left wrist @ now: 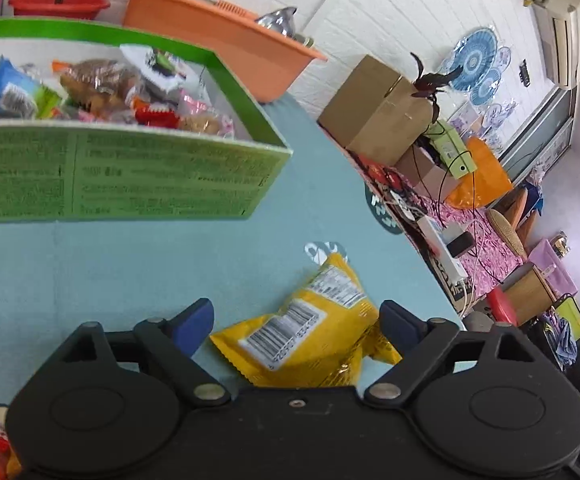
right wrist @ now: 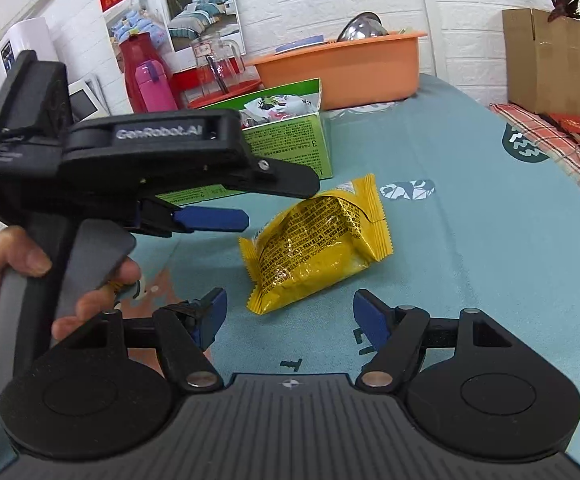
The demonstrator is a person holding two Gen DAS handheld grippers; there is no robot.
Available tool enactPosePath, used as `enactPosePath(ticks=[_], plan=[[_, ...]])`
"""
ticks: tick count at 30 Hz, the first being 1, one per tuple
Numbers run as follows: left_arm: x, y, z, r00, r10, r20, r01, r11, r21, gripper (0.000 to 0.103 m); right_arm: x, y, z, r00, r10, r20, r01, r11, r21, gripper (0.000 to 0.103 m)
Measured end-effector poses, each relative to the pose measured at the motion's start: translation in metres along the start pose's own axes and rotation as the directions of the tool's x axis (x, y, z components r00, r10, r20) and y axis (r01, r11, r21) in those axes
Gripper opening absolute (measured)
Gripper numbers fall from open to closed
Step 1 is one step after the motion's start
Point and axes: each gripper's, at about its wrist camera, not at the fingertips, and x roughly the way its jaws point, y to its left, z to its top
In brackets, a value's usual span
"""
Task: Organize snacks
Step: 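Grasp the yellow snack bag with both grippers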
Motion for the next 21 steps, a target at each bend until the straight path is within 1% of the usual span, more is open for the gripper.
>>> enactPosePath(ticks=[1,2,3,4,6,7,12,13,14,15,16,17,18,19,21], plan=[[0.002,0.002,-0.003,0.999,-0.025,-0.029,0.025,1.000,-0.003,0.101,0.000,0.001,0.000,1.000,-0.010,0.005,0.010,1.000,-0.008,0.103],[0.001,0.002,-0.006,0.998,-0.044,-0.044,0.044,0.999,-0.001,0.089,0.000,0.001,0.000,1.000,-0.023,0.013,0.023,1.000,-0.018,0.103],[-0.001,0.000,-0.008,0.997,-0.054,-0.060,0.055,0.998,0.008,0.089,0.000,0.001,0.000,0.999,-0.040,0.017,0.040,0.999,-0.026,0.103],[-0.003,-0.003,-0.009,0.996,-0.058,-0.065,0.059,0.998,0.020,0.090,0.001,0.000,0.000,0.999,-0.052,0.017,0.052,0.998,-0.031,0.103],[-0.006,-0.006,-0.010,0.998,-0.050,-0.048,0.052,0.998,0.035,0.100,0.004,-0.003,0.001,0.998,-0.057,0.014,0.058,0.998,-0.026,0.103],[-0.005,-0.008,-0.010,0.998,-0.048,-0.041,0.049,0.998,0.037,0.103,0.005,-0.004,0.002,0.998,-0.060,0.012,0.060,0.998,-0.020,0.103],[0.001,-0.004,-0.010,0.998,-0.056,-0.039,0.056,0.998,-0.004,0.103,0.005,-0.004,0.003,0.997,-0.069,0.027,0.070,0.997,-0.040,0.103],[0.002,-0.004,-0.011,0.998,-0.060,-0.028,0.060,0.998,-0.003,0.103,0.006,-0.004,0.003,0.997,-0.068,0.029,0.069,0.997,-0.045,0.103],[0.002,-0.005,-0.012,0.998,-0.056,-0.026,0.056,0.998,0.004,0.093,0.008,-0.004,0.004,0.997,-0.067,0.029,0.069,0.996,-0.051,0.103],[0.004,-0.006,-0.013,0.998,-0.056,-0.040,0.057,0.998,0.010,0.074,0.011,-0.004,0.004,0.997,-0.065,0.030,0.067,0.996,-0.056,0.103],[0.005,-0.007,-0.014,0.997,-0.064,-0.050,0.064,0.998,0.007,0.067,0.015,-0.003,0.005,0.998,-0.058,0.023,0.060,0.996,-0.063,0.076],[0.003,-0.008,-0.016,0.997,-0.062,-0.036,0.062,0.998,0.003,0.066,0.017,-0.003,0.005,0.998,-0.049,0.025,0.051,0.997,-0.061,0.066],[-0.001,-0.010,-0.018,0.998,-0.064,-0.024,0.064,0.998,0.008,0.066,0.016,-0.001,0.005,0.998,-0.055,0.025,0.057,0.997,-0.057,0.063],[-0.007,-0.012,-0.018,0.998,-0.066,-0.011,0.066,0.998,0.012,0.065,0.014,0.002,0.006,0.998,-0.047,0.028,0.049,0.997,-0.067,0.057],[-0.021,-0.013,-0.016,0.998,-0.066,0.021,0.065,0.998,0.017,0.065,0.007,0.010,0.009,0.998,-0.035,0.044,0.038,0.995,-0.088,0.055]])
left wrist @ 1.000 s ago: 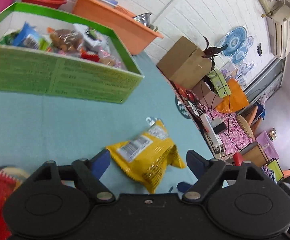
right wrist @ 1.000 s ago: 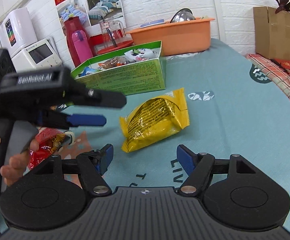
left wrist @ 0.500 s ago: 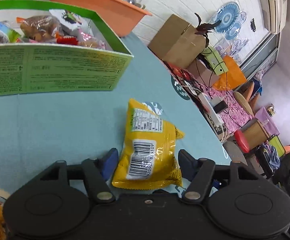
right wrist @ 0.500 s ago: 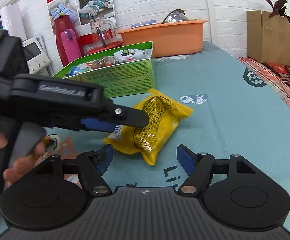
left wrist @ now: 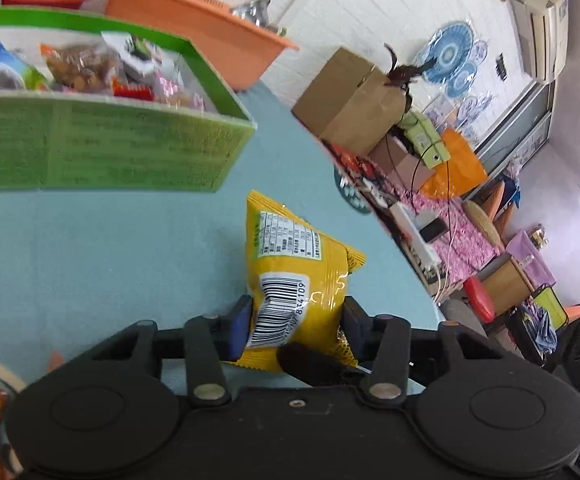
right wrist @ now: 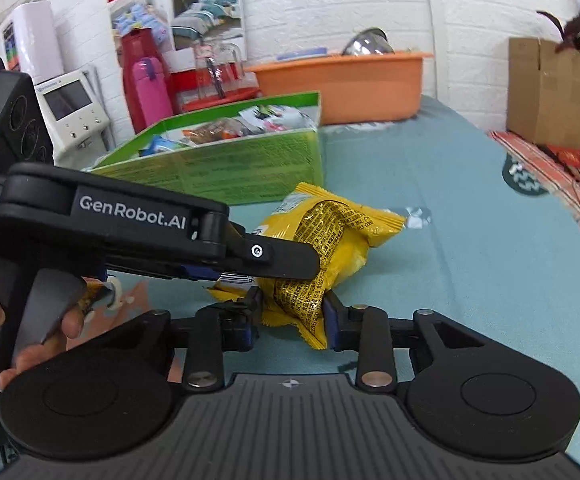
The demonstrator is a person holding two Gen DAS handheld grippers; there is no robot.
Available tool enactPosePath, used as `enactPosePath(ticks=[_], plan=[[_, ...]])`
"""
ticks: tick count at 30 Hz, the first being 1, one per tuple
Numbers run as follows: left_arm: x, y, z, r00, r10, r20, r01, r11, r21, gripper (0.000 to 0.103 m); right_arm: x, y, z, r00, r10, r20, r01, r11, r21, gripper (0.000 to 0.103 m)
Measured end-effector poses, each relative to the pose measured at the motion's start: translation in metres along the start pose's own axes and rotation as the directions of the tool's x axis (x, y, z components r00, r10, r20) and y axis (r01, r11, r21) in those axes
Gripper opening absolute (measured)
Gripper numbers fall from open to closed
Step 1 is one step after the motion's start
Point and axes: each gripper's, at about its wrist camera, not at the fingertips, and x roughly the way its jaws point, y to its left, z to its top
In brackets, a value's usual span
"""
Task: Organize snacks
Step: 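Grasp the yellow snack bag with both grippers, then carry the yellow bag into the green box and open both grippers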
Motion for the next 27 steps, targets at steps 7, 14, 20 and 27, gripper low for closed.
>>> enactPosePath(ticks=[7,14,20,27], plan=[[-0.057,0.001,0.029,0.990,0.023,0.141,-0.025,1.000,0.017,0.065,-0.010,0.030,0.035,0.991,0.085,0.104,-0.075,0.992,-0.097,0.054],[-0.102,0.029,0.069,0.964,0.103,0.247,-0.107,0.994,0.002,0.065,0.018,0.069,0.083,0.963,0.218,0.156,-0.188,0.965,-0.184,0.054],[-0.114,0.068,0.102,0.950,0.156,0.271,-0.157,0.987,-0.018,0.065,0.062,0.099,0.115,0.946,0.284,0.153,-0.250,0.945,-0.210,0.053],[-0.103,0.109,0.128,0.948,0.171,0.270,-0.163,0.985,-0.051,0.066,0.107,0.108,0.134,0.946,0.292,0.142,-0.259,0.943,-0.209,0.054]])
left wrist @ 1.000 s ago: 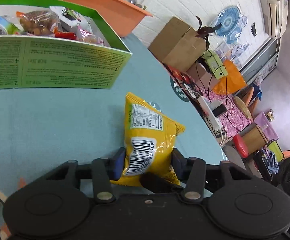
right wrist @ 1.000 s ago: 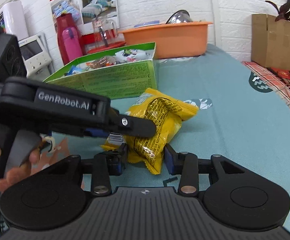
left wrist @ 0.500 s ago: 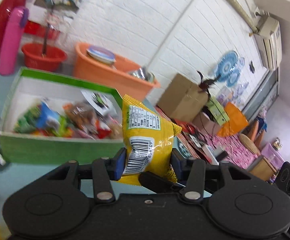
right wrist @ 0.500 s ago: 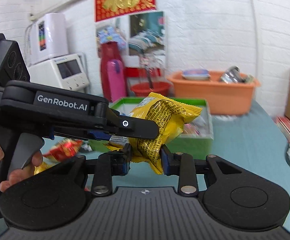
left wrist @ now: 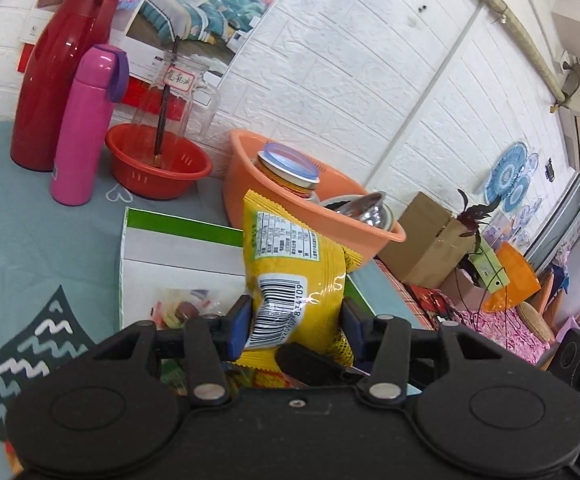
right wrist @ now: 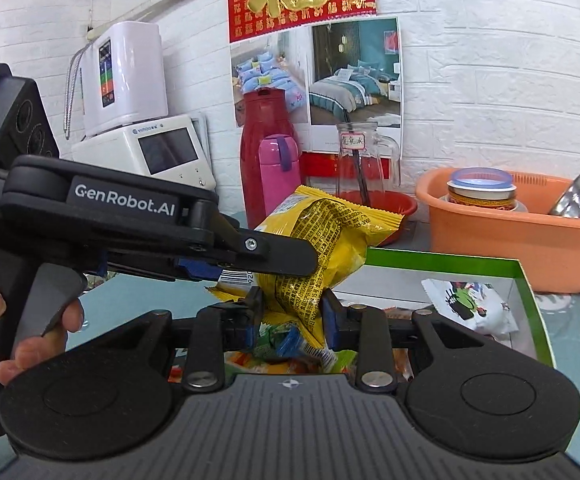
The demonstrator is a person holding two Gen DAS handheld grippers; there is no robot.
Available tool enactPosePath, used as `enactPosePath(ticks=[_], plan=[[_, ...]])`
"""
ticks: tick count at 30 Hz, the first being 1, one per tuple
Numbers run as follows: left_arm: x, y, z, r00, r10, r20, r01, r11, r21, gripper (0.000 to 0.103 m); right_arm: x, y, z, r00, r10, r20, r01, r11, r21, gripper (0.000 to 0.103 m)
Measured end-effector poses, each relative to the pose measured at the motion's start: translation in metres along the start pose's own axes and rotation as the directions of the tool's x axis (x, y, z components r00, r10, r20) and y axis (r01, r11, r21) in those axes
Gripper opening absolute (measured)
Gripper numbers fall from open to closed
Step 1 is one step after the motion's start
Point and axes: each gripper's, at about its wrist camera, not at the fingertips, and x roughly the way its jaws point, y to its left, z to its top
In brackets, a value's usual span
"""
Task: Organize snacks
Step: 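Carry the yellow bag into the green box and open both grippers, then move both tools to the red noodle snack bag and grasp it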
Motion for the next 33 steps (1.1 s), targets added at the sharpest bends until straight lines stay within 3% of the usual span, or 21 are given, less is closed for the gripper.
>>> enactPosePath(ticks=[3,4,6,7,10,11,13,21,26,33], plan=[[0.012,0.012,0.003,1.000,0.003,-0.009,-0.003,1.000,-0.012,0.069,0.016,-0.004,-0.001,1.000,-0.008,-0.017,0.008,1.000,0.003,0.054],[0.017,0.016,0.003,1.000,0.004,-0.015,-0.005,1.000,-0.011,0.076,0.020,-0.005,-0.002,1.000,-0.011,-0.021,0.011,1.000,0.000,0.054],[0.027,0.022,0.002,0.999,0.035,-0.031,-0.035,0.999,-0.010,0.101,0.033,-0.008,-0.006,0.999,-0.035,-0.031,0.034,0.999,-0.012,0.055],[0.031,0.025,0.000,0.997,0.060,-0.040,-0.061,0.998,-0.014,0.103,0.039,-0.009,-0.008,0.998,-0.054,-0.041,0.054,0.998,-0.018,0.056],[0.029,0.030,-0.008,0.994,0.105,-0.034,-0.106,0.994,-0.010,0.103,0.050,-0.013,-0.016,0.989,-0.124,-0.077,0.122,0.992,-0.028,0.075],[0.028,0.031,-0.009,0.993,0.111,-0.038,-0.111,0.994,-0.003,0.103,0.050,-0.014,-0.018,0.989,-0.126,-0.078,0.124,0.992,-0.025,0.086],[0.023,0.030,-0.011,0.992,0.119,-0.046,-0.119,0.993,0.000,0.103,0.046,-0.016,-0.022,0.990,-0.122,-0.077,0.121,0.992,-0.020,0.096],[-0.030,-0.001,-0.019,0.993,0.110,-0.030,-0.110,0.994,0.013,0.103,-0.006,0.007,-0.009,0.992,-0.112,-0.053,0.110,0.993,-0.045,0.103],[-0.078,-0.017,-0.035,0.995,0.096,-0.036,-0.096,0.995,-0.014,0.103,-0.051,0.022,-0.004,0.991,-0.092,-0.093,0.091,0.996,-0.024,0.103],[-0.120,-0.035,-0.090,0.992,0.068,-0.102,-0.068,0.998,0.004,0.103,-0.107,0.044,-0.041,0.986,0.016,-0.168,-0.011,1.000,0.028,0.103]])
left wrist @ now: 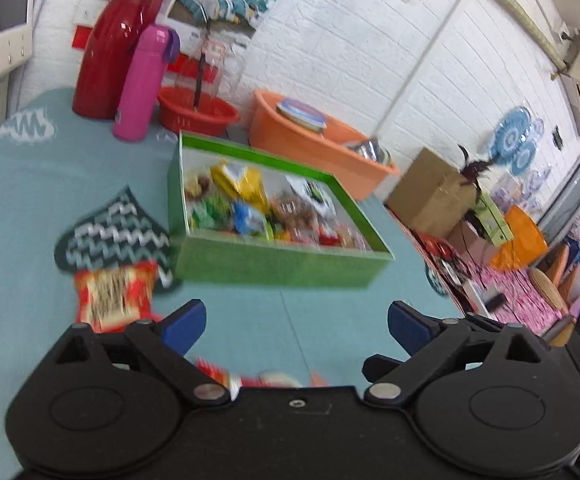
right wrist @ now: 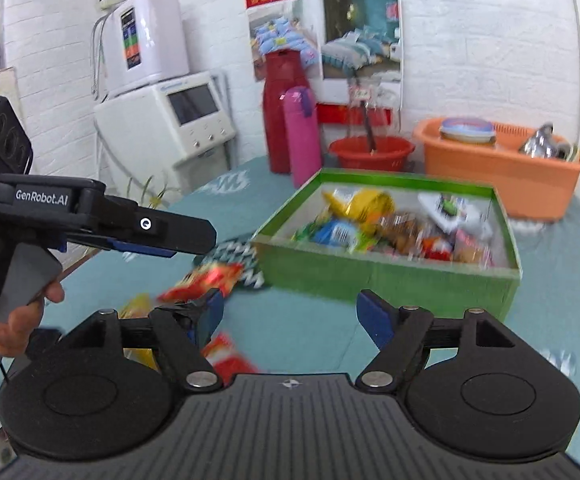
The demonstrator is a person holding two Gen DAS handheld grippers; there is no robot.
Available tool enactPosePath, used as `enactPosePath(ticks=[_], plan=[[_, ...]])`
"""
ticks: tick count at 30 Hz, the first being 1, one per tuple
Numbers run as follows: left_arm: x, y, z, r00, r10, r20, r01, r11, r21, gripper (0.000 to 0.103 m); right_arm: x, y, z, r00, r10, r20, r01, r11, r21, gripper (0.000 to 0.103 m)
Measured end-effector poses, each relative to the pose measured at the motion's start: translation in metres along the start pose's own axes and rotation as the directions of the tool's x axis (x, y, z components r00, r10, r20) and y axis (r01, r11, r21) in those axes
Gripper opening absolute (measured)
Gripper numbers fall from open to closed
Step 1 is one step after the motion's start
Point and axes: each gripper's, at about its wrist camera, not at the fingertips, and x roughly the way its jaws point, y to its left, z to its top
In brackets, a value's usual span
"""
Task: Organize snacks
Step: 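Move both tools to the red noodle snack bag and grasp it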
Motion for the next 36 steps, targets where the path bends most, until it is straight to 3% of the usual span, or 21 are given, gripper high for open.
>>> enactPosePath(ticks=[5,8,13,17,20,25,31,34,35,36], plan=[[0.009,-0.001,-0.043,0.998,-0.013,-0.066,0.014,1.000,0.015,0.103,-0.012,0.011,-0.042,0.998,0.045,-0.046,-0.043,0.998,0.051,0.103],[0.020,0.005,-0.057,0.996,0.042,-0.082,-0.042,0.999,0.000,0.103,-0.016,0.016,-0.063,1.000,0.017,-0.021,-0.015,0.997,0.078,0.103],[0.032,0.016,-0.068,0.986,0.121,-0.114,-0.122,0.993,0.003,0.103,-0.014,0.012,-0.082,0.999,0.036,-0.035,-0.030,0.986,0.163,0.103],[0.032,0.015,-0.076,0.989,0.058,-0.138,-0.061,0.998,-0.017,0.103,-0.014,0.010,-0.092,0.999,-0.042,-0.027,0.045,0.986,0.161,0.103],[0.032,0.012,-0.084,0.986,-0.044,-0.160,0.032,0.996,-0.078,0.103,-0.015,0.002,-0.097,1.000,0.001,-0.031,0.006,0.980,0.199,0.103],[0.029,0.013,-0.090,0.995,-0.030,-0.100,0.016,0.991,-0.135,0.103,-0.012,0.003,-0.099,0.999,0.002,-0.042,0.005,0.987,0.161,0.103],[0.030,0.012,-0.088,0.994,-0.036,-0.104,0.020,0.988,-0.150,0.103,0.003,0.016,-0.097,0.997,0.024,-0.070,-0.019,0.998,0.067,0.103],[0.034,0.009,-0.087,0.995,-0.026,-0.099,0.013,0.991,-0.131,0.098,0.012,0.017,-0.094,0.996,0.021,-0.083,-0.016,0.998,0.058,0.097],[0.037,0.006,-0.086,0.995,-0.011,-0.095,0.000,0.993,-0.114,0.087,0.015,0.017,-0.094,0.996,0.029,-0.086,-0.024,0.998,0.058,0.095],[0.038,0.002,-0.087,0.996,0.012,-0.089,-0.021,0.995,-0.097,0.083,0.017,0.018,-0.095,0.996,0.039,-0.077,-0.034,0.998,0.055,0.092]])
